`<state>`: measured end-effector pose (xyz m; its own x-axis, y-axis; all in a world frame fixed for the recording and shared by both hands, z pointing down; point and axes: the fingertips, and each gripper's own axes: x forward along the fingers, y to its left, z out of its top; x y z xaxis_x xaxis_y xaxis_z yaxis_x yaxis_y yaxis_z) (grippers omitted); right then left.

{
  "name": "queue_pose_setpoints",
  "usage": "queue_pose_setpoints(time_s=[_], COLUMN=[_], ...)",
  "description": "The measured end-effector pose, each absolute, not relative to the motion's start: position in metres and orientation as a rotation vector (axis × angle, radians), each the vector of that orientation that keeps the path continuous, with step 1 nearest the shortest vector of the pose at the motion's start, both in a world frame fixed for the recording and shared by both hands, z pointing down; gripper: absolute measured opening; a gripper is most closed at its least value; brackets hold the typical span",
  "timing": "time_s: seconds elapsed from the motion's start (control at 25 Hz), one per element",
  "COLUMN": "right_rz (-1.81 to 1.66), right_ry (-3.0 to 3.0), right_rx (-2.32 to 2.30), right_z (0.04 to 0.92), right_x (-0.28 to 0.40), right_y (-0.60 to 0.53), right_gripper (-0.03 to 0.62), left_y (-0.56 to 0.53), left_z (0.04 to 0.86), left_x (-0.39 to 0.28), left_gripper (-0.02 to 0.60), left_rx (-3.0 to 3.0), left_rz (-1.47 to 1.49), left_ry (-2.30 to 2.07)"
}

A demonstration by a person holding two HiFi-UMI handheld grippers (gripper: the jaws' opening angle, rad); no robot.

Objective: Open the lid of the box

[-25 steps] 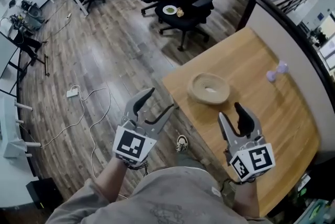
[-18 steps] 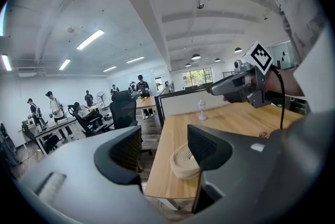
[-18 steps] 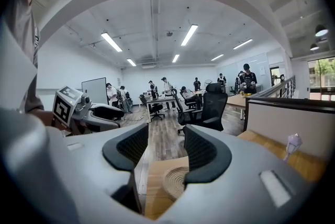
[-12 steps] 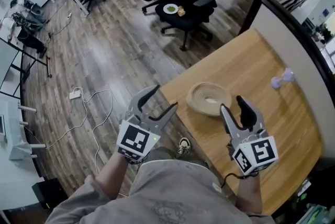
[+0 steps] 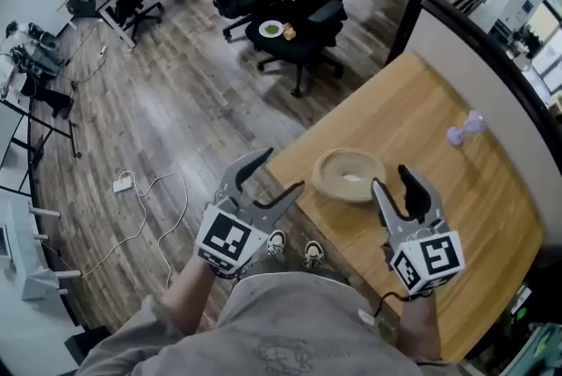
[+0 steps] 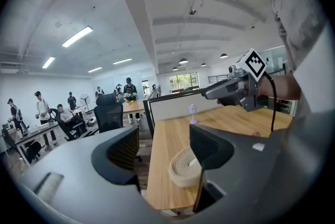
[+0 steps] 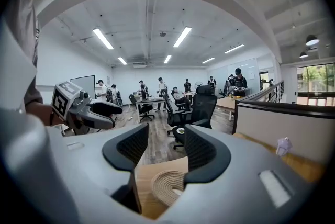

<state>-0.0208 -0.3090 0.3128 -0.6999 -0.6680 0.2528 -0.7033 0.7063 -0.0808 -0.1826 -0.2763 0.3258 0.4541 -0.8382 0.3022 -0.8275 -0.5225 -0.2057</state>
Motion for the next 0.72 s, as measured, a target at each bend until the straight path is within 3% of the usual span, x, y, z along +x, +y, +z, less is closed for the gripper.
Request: queue_pose_setpoints(time_s=[0.4,0.52,0.72], right_rz=[0.326,0.318,0.313], right_ry=[-2.595,-2.552,-2.489], right_rx=[1.102,1.130,1.134], right_z=[0.352,0.364,0.391], right_x=[-0.052,-0.060,-0.071], right_y=[-0.307,-0.314,-0.317], right_gripper=[0.222,0.221,0.221], left_y=[-0.299,-0.304,-0.314], left_z=[0.374,0.408,0.454], left_x=[-0.185,-0.183,-0.178], left_gripper=[0.307,0.344,0.351], left_rx=[-2.746,-2.780,-2.868], left_rz=[-0.680,-0.742,-0.730], left_ry=[1.175,1.063,0.953])
